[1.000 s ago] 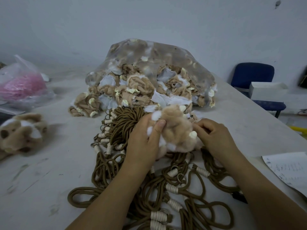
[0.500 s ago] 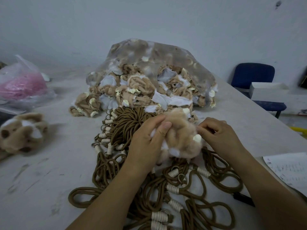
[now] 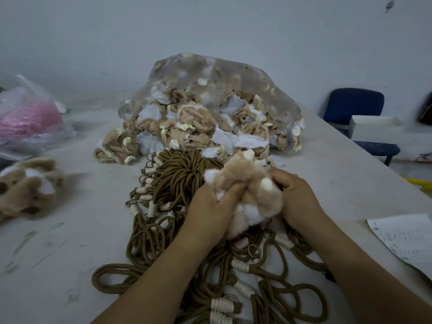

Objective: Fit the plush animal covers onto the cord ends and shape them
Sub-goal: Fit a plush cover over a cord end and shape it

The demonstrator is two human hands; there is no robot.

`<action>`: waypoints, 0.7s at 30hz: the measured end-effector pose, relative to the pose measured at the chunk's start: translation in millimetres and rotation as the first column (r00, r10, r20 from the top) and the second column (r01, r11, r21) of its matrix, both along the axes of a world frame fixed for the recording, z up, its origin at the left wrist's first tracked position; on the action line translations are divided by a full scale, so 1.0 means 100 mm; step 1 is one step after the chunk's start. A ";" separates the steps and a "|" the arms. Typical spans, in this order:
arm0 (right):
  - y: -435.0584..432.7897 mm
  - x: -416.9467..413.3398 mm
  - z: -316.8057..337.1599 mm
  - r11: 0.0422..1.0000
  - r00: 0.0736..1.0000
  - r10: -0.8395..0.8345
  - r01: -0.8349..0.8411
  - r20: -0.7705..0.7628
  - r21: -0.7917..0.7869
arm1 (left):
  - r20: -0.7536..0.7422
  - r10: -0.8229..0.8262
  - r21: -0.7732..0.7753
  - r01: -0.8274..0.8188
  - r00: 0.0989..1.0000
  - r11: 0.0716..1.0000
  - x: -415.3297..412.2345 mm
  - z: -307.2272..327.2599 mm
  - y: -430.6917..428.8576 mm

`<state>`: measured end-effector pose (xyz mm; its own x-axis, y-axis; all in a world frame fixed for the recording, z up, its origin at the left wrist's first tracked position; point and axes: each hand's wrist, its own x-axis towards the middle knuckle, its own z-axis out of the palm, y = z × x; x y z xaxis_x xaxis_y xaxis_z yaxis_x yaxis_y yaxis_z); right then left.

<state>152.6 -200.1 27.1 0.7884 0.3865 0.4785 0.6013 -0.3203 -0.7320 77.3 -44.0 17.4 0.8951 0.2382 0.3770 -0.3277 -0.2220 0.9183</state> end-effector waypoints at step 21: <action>-0.20 0.03 0.13 0.974 0.978 -0.141 0.165 0.153 -0.153 | 0.110 0.055 -0.011 -0.055 0.992 0.998 -0.01 0.06 0.05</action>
